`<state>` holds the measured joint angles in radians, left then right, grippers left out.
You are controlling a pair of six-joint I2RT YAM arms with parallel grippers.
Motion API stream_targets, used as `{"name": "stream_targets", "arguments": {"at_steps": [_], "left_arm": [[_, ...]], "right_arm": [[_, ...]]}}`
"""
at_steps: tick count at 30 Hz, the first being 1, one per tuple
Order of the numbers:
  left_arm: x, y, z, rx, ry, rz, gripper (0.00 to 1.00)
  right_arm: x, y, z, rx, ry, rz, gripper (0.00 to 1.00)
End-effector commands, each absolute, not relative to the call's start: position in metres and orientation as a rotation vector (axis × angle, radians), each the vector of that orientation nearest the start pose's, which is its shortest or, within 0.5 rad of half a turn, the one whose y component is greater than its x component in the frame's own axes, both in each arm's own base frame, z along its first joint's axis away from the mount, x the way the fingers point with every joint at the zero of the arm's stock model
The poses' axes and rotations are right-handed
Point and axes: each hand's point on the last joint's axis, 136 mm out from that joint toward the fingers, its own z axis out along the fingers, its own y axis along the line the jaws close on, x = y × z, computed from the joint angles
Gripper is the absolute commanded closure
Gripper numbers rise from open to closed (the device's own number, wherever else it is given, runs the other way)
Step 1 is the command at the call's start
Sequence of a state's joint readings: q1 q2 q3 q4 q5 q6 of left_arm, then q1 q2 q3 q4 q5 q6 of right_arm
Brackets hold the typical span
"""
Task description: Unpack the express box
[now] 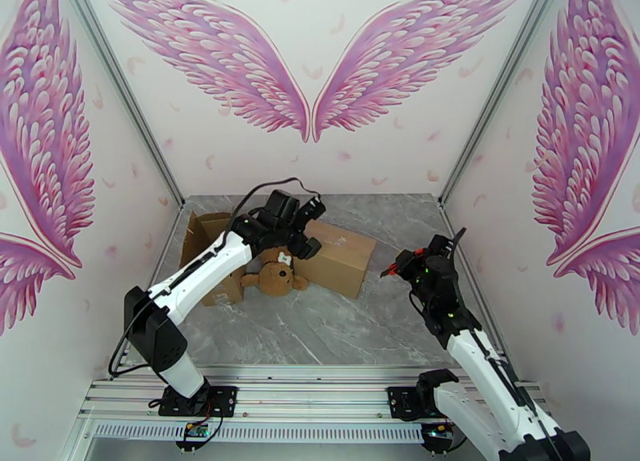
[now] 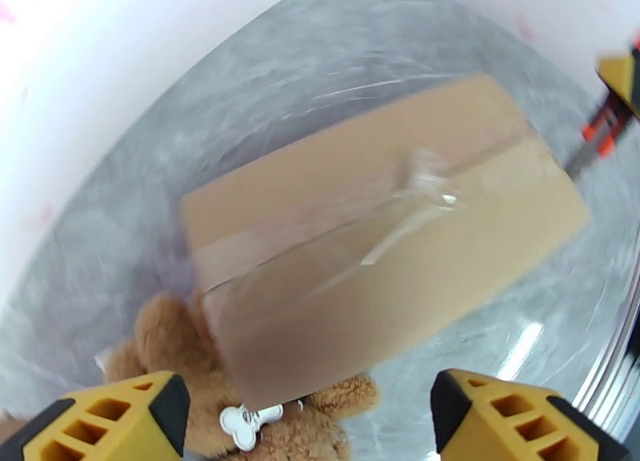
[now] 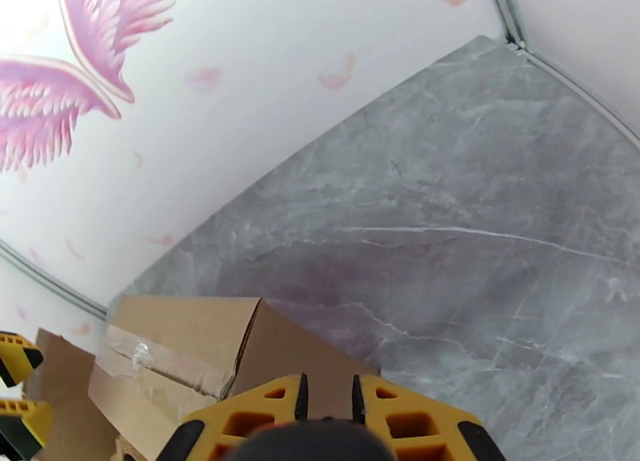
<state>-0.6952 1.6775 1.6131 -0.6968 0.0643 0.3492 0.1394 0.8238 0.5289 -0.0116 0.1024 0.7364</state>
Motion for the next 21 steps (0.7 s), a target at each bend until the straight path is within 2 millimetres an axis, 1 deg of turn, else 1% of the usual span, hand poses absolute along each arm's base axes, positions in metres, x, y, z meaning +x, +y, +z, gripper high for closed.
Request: {"name": "stream_targets", "arguments": {"at_steps": [1, 3, 5, 9, 14, 21], "left_arm": [[0.337, -0.33, 0.257, 1.52, 1.701, -0.122, 0.16], [0.325, -0.343, 0.251, 1.648, 1.577, -0.086, 0.16], [0.319, -0.353, 0.245, 1.726, 1.485, -0.03, 0.15], [0.318, -0.369, 0.231, 1.846, 1.35, 0.088, 0.14], [0.322, -0.383, 0.225, 1.887, 1.297, 0.108, 0.13], [0.329, -0.393, 0.218, 1.894, 1.293, 0.103, 0.13]], "right_arm": [[0.328, 0.019, 0.251, 0.721, 1.591, 0.605, 1.0], [0.328, 0.019, 0.255, 0.73, 1.553, 0.629, 1.0], [0.33, 0.019, 0.258, 0.74, 1.515, 0.658, 1.0], [0.335, 0.02, 0.258, 0.751, 1.483, 0.696, 1.0], [0.342, 0.021, 0.258, 0.76, 1.448, 0.727, 1.0], [0.354, 0.023, 0.255, 0.765, 1.441, 0.735, 1.0]]}}
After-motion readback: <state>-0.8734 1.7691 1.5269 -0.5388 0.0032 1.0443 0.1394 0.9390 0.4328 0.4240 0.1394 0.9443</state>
